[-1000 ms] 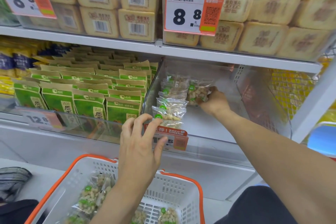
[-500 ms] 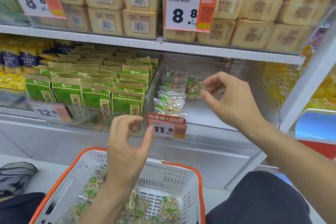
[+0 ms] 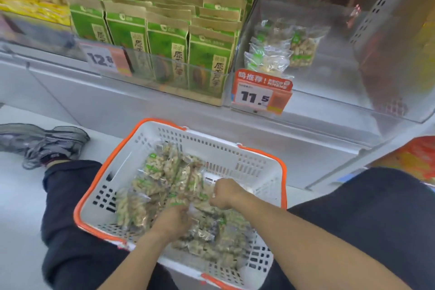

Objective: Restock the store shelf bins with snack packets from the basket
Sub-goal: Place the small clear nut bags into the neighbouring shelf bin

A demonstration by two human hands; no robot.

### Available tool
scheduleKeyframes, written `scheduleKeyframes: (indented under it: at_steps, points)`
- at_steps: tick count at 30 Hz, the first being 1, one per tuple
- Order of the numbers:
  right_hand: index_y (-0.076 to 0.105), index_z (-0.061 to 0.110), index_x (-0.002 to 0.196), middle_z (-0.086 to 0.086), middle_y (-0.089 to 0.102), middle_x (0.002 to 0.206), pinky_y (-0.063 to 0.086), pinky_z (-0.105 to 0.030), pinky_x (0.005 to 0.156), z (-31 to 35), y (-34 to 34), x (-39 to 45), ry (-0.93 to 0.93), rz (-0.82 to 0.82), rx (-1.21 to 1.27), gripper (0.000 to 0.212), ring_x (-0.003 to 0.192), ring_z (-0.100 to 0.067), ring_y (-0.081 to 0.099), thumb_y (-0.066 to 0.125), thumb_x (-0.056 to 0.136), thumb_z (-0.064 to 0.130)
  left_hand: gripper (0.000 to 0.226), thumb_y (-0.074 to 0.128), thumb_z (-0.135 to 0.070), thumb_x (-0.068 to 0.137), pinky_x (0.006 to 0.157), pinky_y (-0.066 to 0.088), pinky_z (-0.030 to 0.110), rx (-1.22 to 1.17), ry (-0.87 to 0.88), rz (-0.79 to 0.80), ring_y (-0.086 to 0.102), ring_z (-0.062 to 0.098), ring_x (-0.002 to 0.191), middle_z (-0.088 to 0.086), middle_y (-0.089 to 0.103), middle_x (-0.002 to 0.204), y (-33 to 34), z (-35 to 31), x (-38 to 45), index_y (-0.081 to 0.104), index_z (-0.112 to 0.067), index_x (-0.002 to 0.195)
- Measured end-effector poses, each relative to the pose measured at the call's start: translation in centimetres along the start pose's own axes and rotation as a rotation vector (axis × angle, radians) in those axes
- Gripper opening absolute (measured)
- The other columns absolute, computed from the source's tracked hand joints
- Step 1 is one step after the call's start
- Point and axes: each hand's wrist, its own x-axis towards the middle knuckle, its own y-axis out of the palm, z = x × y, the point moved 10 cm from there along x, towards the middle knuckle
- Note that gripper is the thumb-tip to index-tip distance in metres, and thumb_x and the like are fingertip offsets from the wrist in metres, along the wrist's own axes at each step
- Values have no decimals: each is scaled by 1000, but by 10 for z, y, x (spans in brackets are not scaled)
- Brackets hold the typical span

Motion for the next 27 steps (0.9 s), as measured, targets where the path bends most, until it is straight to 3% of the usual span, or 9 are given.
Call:
scheduleKeyframes:
  at_steps: [2, 5, 9, 13, 17, 20, 23, 25, 27]
  points:
    - [60, 8, 107, -14, 57, 116, 50, -31, 72, -30, 34, 10, 131, -13, 65, 25, 106, -29, 59, 60, 92, 28, 52, 60, -41, 92, 90, 54, 33, 14, -19, 22, 66, 14, 97, -3, 70, 105, 9, 8, -3, 54, -18, 138]
    - [33, 23, 153, -9, 26, 160, 37, -43, 114, -59, 85, 10, 204, 24, 203, 63, 142, -33, 36, 57, 97, 39, 57, 59, -46, 92, 95, 51, 35, 20, -1, -22, 63, 16, 104, -3, 69, 109, 9, 2, 1, 47, -24, 143]
    - [59, 19, 129, -1, 66, 117, 48, -30, 98, -48, 88, 10, 117, 14, 320, 35, 103, -16, 61, 64, 96, 31, 51, 53, -49, 94, 112, 35, 42, 56, -11, -7, 52, 25, 124, 0, 68, 109, 16, 3, 7, 48, -27, 140]
    - [59, 22, 93, 7, 62, 86, 49, -23, 72, -33, 65, 10, 42, -46, 335, 13, 76, -6, 59, 67, 94, 34, 60, 39, -68, 93, 90, 53, 39, -198, -62, -29, 66, 19, 91, -1, 72, 96, 8, 2, 9, 68, -18, 110]
    - [55, 24, 95, 5, 57, 99, 47, -28, 75, 20, 62, 3, -198, 14, 371, 24, 87, -14, 57, 73, 88, 38, 71, 40, -77, 87, 63, 43, 28, -505, -248, -61, 56, 17, 63, 7, 71, 84, -6, 12, 4, 68, -12, 94]
    - [63, 30, 97, 9, 63, 103, 53, -30, 87, 31, 77, 0, -272, 153, 428, 20, 93, -10, 62, 78, 84, 34, 64, 67, -50, 88, 78, 52, 34, -715, -333, -160, 63, 22, 81, 9, 68, 97, -12, 34, 6, 61, 4, 122]
    - [68, 20, 98, 7, 65, 100, 52, -24, 90, -12, 57, 14, -78, -25, 590, 13, 95, -7, 62, 67, 89, 10, 55, 73, -39, 86, 98, 47, 37, -831, -343, -165, 58, 28, 111, 13, 63, 124, -8, 38, 4, 62, -1, 124]
    - [64, 16, 109, -2, 61, 113, 49, -27, 93, -58, 39, 23, 134, -232, 586, 20, 108, -19, 61, 60, 92, 7, 24, 74, -33, 87, 95, 41, 32, -829, -306, -135, 56, 23, 112, 4, 65, 110, -8, 33, 3, 68, -16, 103]
    - [54, 15, 132, -11, 46, 137, 44, -31, 103, -94, 47, 31, 315, -227, 523, 40, 123, -29, 53, 59, 92, 9, 26, 77, -32, 84, 97, 42, 32, -853, -267, -111, 55, 22, 115, 0, 61, 107, -8, 26, 2, 63, -20, 103]
